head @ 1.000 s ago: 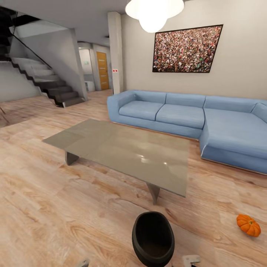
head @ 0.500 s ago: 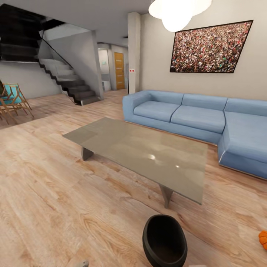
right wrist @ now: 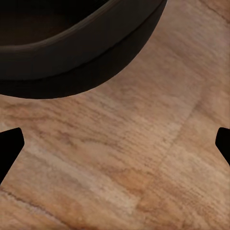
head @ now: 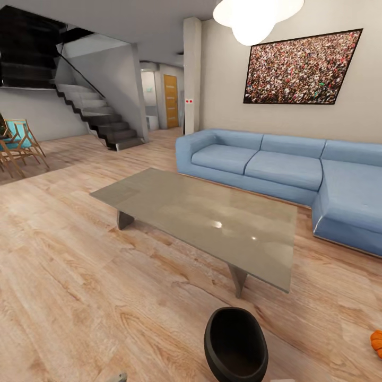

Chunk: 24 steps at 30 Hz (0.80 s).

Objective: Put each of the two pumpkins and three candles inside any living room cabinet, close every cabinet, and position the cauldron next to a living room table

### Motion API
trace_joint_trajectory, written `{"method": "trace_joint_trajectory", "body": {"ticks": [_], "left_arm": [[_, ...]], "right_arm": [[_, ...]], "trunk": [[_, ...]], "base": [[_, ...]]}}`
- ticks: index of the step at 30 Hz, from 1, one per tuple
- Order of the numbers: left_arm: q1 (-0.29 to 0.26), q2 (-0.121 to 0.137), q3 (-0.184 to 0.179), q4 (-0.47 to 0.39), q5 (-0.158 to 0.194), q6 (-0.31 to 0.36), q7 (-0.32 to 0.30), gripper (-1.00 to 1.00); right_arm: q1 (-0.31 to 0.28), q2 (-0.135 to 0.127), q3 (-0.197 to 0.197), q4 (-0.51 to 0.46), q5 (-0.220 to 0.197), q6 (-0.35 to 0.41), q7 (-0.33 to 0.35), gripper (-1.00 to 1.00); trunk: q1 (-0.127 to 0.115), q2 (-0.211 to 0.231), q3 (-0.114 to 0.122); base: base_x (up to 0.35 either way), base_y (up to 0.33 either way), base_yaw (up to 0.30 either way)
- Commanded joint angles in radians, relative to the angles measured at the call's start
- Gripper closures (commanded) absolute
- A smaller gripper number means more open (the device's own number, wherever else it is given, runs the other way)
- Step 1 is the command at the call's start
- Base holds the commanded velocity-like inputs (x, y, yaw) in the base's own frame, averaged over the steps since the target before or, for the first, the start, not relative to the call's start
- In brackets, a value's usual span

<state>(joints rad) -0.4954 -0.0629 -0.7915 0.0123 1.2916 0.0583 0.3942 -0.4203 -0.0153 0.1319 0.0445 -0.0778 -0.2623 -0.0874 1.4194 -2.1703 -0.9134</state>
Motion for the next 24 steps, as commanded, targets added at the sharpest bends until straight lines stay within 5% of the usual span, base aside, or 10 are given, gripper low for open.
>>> {"method": "trace_joint_trajectory", "body": {"ticks": [1,24], "left_arm": [[0.0,0.0,0.0,0.0,0.0,0.0,0.0,-1.0],[0.001,0.001,0.0,0.001,0.0,0.0,0.0,-1.0]], "right_arm": [[0.0,0.0,0.0,0.0,0.0,0.0,0.001,-1.0],[0.0,0.003,-0.002,0.0,0.0,0.0,0.003,-1.0]], "trunk": [[0.0,0.0,0.0],[0.0,0.0,0.0]], "base": [[0.0,0.0,0.0],[0.005,0.0,0.004]]}}
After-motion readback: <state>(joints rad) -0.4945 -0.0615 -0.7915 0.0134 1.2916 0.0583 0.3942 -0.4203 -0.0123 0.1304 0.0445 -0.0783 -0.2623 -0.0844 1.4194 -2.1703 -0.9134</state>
